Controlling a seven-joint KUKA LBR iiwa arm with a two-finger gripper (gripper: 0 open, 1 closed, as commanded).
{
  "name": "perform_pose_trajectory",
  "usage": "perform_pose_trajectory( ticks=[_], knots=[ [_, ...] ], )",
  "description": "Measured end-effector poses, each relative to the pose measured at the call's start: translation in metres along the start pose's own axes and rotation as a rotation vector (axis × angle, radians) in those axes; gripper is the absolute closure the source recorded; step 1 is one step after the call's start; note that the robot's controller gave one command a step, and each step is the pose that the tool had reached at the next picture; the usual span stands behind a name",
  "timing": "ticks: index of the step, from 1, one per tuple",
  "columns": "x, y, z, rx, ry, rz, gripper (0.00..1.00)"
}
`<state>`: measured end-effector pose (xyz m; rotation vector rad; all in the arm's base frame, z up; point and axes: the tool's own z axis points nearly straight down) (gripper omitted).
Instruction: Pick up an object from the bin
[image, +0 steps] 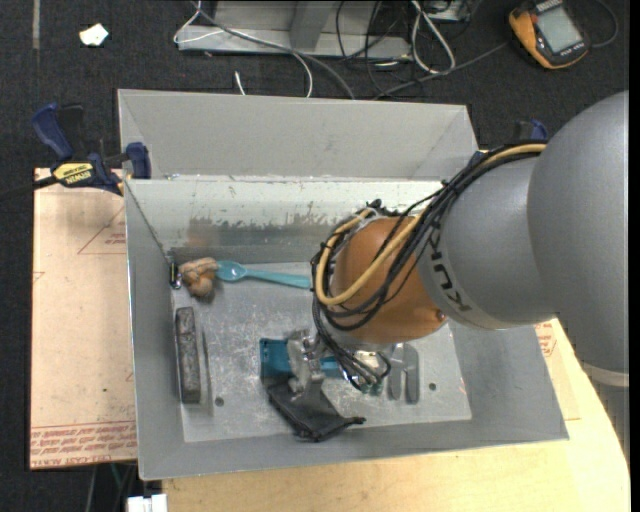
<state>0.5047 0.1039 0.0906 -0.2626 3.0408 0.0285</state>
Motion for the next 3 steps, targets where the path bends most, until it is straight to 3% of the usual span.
perform_pose_trajectory(
  ticks=[1,2,3],
  knots=[
    [-0.006,0.037,0.003,0.004,0.002,-0.116,0.00],
    [-0.005,0.036,0.003,0.004,0.002,-0.116,0.00],
    [-0.025,0.031,-0.009,0.003,0.006,-0.233,0.00]
  ],
)
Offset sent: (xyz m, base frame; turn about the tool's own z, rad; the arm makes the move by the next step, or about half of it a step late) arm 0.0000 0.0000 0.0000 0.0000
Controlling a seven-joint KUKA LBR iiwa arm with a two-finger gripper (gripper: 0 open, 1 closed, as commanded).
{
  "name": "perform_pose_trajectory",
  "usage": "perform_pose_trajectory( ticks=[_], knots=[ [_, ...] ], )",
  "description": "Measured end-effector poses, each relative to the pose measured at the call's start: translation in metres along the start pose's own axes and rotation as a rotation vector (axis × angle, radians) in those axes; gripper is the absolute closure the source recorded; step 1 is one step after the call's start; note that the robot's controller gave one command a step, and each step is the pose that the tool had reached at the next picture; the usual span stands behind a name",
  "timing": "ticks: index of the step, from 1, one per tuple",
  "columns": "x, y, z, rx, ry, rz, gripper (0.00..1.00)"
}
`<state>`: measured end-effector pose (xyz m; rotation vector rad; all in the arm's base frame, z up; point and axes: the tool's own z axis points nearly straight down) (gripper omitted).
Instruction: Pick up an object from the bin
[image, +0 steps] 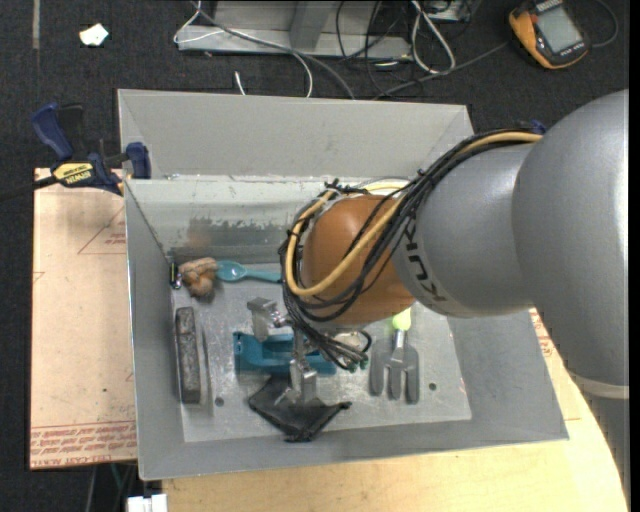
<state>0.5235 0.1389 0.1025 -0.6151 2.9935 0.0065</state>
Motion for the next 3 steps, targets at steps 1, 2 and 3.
perform_pose_trajectory(
  ticks=[1,2,3],
  knots=[
    [-0.013,-0.002,-0.004,0.002,-0.009,-0.058,0.00],
    [-0.030,-0.022,-0.018,-0.001,-0.004,0.208,0.00],
    [-0.030,0.009,-0.015,-0.002,-0.004,0.151,0.00]
  ],
)
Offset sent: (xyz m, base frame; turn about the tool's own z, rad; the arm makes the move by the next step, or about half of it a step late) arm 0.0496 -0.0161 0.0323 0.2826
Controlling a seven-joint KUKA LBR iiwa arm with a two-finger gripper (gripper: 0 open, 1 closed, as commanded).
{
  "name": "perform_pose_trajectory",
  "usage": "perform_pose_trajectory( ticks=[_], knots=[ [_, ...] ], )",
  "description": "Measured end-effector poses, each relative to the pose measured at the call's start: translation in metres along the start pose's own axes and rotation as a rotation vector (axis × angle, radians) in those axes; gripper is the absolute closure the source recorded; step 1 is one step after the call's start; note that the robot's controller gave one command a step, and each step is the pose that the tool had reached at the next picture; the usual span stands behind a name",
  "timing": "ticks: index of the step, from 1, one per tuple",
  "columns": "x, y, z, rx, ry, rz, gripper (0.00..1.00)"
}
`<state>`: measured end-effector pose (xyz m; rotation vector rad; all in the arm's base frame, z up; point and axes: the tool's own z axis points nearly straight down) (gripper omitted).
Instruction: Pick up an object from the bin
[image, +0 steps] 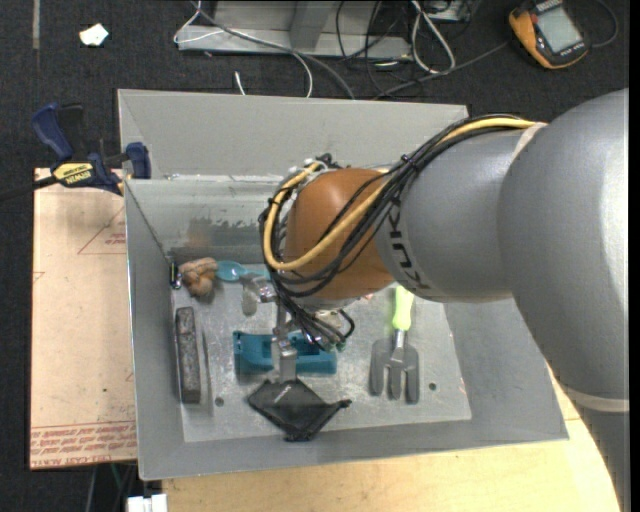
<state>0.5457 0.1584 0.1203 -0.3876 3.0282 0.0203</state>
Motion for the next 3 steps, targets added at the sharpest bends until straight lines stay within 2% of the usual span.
perform_pose_trajectory(
  ticks=[1,2,3],
  knots=[
    [0.009,-0.015,-0.002,0.001,0.000,0.066,0.00],
    [0.028,-0.014,0.010,0.000,-0.001,0.098,0.00],
    [0.028,-0.027,0.033,-0.001,-0.004,0.218,1.00]
  ],
)
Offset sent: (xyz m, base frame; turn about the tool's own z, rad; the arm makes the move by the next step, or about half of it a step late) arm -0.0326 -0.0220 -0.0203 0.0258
